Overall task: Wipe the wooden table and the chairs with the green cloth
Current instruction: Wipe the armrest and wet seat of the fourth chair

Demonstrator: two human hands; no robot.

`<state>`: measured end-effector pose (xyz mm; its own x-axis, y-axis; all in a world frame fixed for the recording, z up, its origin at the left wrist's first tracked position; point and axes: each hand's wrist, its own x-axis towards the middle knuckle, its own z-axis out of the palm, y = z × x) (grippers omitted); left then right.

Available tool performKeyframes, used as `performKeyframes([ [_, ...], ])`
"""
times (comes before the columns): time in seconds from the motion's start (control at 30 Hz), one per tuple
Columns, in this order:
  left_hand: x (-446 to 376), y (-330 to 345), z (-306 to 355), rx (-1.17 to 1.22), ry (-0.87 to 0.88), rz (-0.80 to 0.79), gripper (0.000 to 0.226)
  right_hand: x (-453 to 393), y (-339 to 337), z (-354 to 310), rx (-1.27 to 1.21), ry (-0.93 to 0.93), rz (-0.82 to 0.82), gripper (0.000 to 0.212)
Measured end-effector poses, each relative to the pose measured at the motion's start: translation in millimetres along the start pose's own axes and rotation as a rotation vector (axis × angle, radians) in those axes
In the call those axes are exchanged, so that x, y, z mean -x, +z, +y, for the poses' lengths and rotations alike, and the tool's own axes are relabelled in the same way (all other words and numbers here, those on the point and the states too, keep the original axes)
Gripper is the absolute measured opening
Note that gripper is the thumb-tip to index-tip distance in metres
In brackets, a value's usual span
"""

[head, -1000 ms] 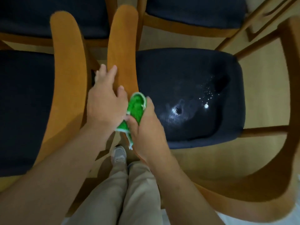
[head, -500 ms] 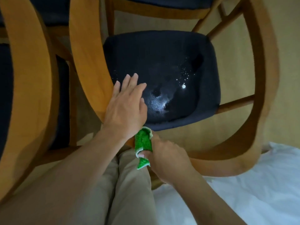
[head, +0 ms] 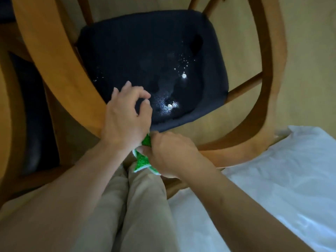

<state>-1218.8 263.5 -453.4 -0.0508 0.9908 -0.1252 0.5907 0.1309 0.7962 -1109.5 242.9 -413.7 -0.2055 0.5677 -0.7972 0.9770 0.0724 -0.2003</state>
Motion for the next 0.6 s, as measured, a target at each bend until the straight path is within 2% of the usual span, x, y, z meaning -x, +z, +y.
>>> performKeyframes([
  [0.1, 19.2, 17.6, 8.1, 0.146, 0.015, -0.032, 0.024, 17.8, -21.4, 30.3, 0.024, 0.077, -0.149, 0.034],
  [0.2, 28.8, 20.2, 8.4, 0.267, -0.015, -0.004, 0.023, 34.8, -43.2, 51.9, -0.007, 0.153, -0.217, 0.031],
  [0.3, 25.1, 12.7, 8.6, 0.369, -0.132, 0.063, 0.021, 38.1, -37.2, 45.3, 0.014, 0.130, -0.182, 0.025],
  [0.4, 20.0, -0.6, 7.5, 0.390, -0.171, 0.105, 0.018, 21.1, -8.9, 19.2, 0.093, 0.018, -0.098, 0.035],
  [0.47, 18.2, -16.2, 4.7, 0.192, -0.082, 0.152, 0.019, 6.7, 8.6, -1.2, -0.005, -0.039, 0.005, 0.036],
  [0.53, 14.3, -33.0, -3.5, -0.156, 0.002, 0.180, 0.034, -5.7, 20.7, -20.8, -0.171, -0.093, 0.131, 0.040],
  [0.6, 10.4, -46.1, -14.9, -0.483, -0.063, 0.094, 0.055, -13.6, 27.0, -36.0, -0.283, -0.122, 0.235, 0.045],
])
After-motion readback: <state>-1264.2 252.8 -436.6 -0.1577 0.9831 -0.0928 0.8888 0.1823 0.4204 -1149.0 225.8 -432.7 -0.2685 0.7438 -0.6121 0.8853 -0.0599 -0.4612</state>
